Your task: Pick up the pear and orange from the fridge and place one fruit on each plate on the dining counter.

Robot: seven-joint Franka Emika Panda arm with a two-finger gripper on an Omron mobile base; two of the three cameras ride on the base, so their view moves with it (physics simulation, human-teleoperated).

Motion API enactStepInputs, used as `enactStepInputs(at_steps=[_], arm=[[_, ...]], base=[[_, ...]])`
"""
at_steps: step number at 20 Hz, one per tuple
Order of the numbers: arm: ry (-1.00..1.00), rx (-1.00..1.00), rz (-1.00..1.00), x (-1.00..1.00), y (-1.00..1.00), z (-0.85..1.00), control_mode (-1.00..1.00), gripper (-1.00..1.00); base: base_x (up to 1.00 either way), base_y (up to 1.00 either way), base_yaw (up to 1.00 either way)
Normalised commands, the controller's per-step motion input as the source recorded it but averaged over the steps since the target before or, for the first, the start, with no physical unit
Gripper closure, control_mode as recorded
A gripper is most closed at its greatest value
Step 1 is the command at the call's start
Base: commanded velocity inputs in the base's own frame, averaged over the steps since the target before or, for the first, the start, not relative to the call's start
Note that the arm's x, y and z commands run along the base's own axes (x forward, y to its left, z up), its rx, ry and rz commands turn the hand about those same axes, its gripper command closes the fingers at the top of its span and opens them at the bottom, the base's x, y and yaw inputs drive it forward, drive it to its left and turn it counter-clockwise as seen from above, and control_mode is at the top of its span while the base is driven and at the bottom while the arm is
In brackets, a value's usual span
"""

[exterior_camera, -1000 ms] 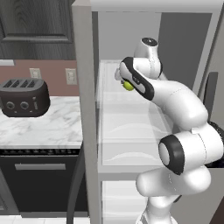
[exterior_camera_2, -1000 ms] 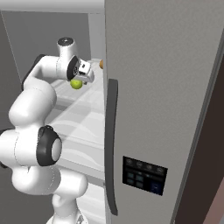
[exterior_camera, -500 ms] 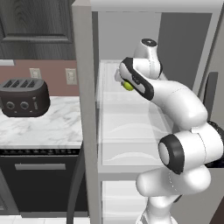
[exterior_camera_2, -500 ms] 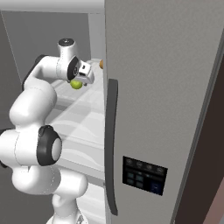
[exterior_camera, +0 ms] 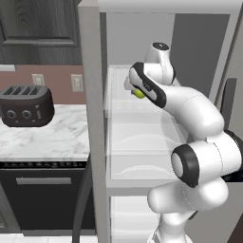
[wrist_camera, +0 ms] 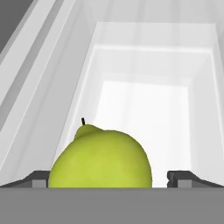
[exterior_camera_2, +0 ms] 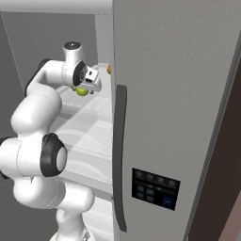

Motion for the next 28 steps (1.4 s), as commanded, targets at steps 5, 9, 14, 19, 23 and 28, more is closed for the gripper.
enactStepInputs(at_steps=[5,9,14,19,23,28], arm=[[0.02,0.00,0.00,0.00,0.01,-0.09,-1.00,-1.00],[0.03,0.00,0.00,0.00,0.06,-0.12,-1.00,1.00],[0.05,0.00,0.00,0.00,0.04,-0.04,-1.00,1.00],[-0.12,0.00,0.00,-0.70,0.00,0.01,-1.00,1.00],[-0.23,0.00,0.00,-1.00,-0.03,0.17,-1.00,1.00],[-0.16,0.00,0.00,-0.92,-0.02,0.22,-1.00,1.00]], base=[[0.00,0.00,0.00],[0.00,0.00,0.00],[0.00,0.00,0.00],[0.00,0.00,0.00],[0.00,0.00,0.00],[0.00,0.00,0.00]])
